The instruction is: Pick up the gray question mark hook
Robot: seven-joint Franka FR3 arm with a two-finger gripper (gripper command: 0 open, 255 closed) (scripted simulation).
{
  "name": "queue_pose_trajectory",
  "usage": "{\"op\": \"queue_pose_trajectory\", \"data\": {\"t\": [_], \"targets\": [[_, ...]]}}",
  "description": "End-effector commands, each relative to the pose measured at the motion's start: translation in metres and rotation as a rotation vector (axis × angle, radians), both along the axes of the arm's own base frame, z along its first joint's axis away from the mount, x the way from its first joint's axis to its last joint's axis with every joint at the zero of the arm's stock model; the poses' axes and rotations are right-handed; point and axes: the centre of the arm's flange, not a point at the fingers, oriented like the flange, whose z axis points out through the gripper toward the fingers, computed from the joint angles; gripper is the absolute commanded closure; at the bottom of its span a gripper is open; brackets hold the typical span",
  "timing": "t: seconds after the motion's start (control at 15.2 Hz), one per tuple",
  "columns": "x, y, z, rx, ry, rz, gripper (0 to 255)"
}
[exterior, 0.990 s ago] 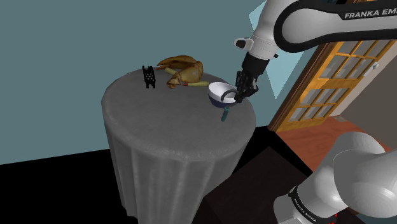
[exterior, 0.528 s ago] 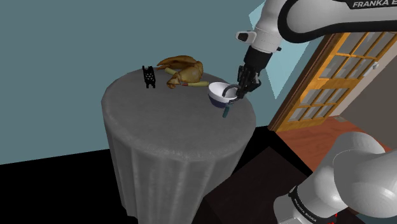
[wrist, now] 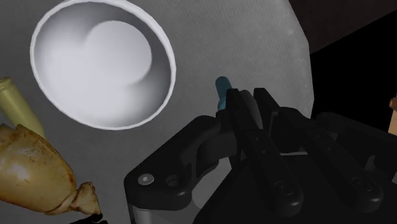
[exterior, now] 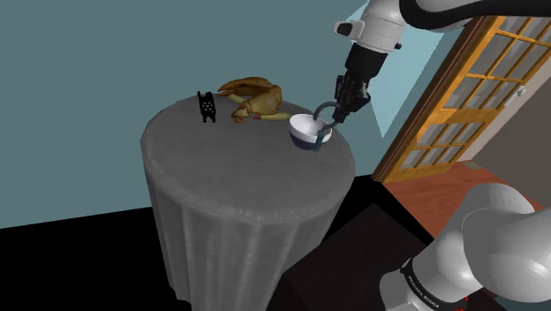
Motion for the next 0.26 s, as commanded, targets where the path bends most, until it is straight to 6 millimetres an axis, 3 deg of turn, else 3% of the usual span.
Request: {"op": "queue_pose_trajectory", "data": {"t": [0.0, 0.2], "targets": [[-0.0004, 0.0004, 0.011, 0.0, 0.0, 0.0, 255], [-0.0004, 0.0004, 0.0171, 0.0, 0.0, 0.0, 255]]}}
